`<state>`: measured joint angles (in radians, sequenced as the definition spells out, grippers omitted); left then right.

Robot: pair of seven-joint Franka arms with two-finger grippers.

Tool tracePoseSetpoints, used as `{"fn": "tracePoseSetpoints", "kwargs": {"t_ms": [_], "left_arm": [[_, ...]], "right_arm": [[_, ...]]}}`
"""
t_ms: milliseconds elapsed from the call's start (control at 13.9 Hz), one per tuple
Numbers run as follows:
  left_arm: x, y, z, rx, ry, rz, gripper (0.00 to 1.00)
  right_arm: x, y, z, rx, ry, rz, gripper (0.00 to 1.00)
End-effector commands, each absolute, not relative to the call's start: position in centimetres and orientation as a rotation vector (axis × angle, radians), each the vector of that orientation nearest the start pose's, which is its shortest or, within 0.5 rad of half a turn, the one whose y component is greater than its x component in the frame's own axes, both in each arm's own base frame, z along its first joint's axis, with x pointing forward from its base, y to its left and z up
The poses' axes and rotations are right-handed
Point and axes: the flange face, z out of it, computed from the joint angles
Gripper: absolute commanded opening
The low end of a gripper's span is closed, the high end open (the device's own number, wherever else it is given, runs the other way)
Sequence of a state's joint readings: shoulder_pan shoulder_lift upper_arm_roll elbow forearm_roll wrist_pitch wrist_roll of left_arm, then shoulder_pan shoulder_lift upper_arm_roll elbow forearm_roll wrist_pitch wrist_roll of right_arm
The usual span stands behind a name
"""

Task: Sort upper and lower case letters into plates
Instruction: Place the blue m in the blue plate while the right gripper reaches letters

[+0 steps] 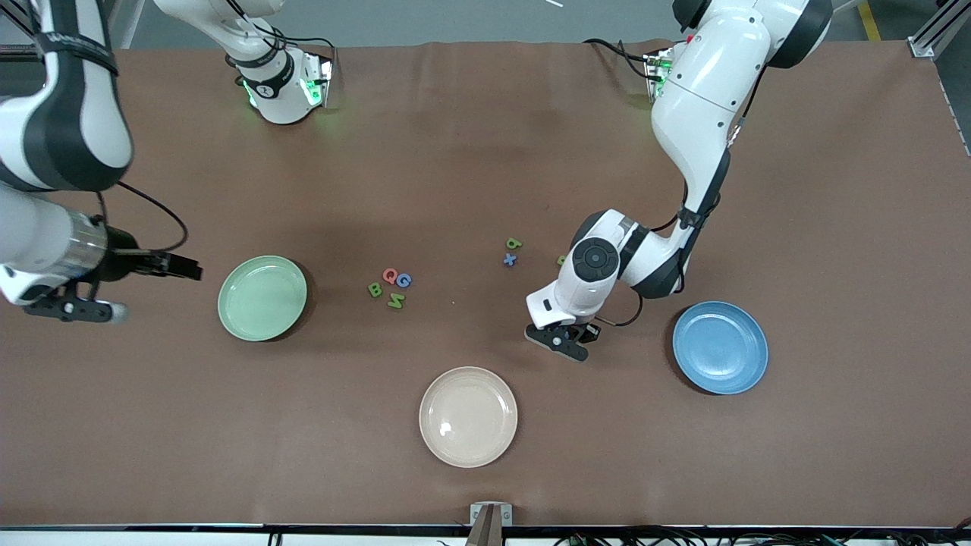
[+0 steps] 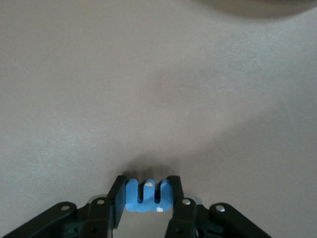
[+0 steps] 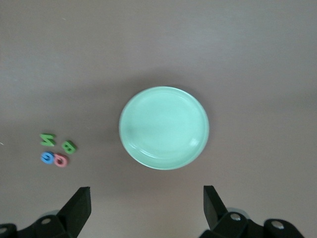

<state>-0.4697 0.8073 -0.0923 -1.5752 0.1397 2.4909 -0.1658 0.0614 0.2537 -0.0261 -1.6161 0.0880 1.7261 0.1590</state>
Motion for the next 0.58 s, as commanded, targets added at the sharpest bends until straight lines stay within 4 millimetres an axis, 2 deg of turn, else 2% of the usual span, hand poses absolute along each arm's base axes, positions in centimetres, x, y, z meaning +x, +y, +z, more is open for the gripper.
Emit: {"fn": "tracePoseSetpoints", "kwargs": {"t_ms": [0,144,216,288,504], "left_arm": [[61.3,-35.7,17.4,-3.037,0.739,-0.194,0.11],[62.2,-34.0,19.2,-3.029,0.696,-0.15,0.08],[62.9,-32.5,20.9,-3.025,0.662,-0.129,0.08],[63.9,-30.2,22.7,-3.022,0.624,-0.097,0.07],[66.1,-22.9,27.0,-2.998,0.606,-0.007,0.04]], "right_arm": [[63.2,8.0,44.0,-3.019,0.327,0.221,1.0],[63.7,12.3,41.0,-3.019,0.353,0.217,1.0],[63.6,14.5,39.9,-3.021,0.38,0.211,1.0],[63.4,16.9,38.6,-3.021,0.431,0.192,1.0],[63.6,20.4,34.0,-3.026,0.441,0.161,1.0]]}}
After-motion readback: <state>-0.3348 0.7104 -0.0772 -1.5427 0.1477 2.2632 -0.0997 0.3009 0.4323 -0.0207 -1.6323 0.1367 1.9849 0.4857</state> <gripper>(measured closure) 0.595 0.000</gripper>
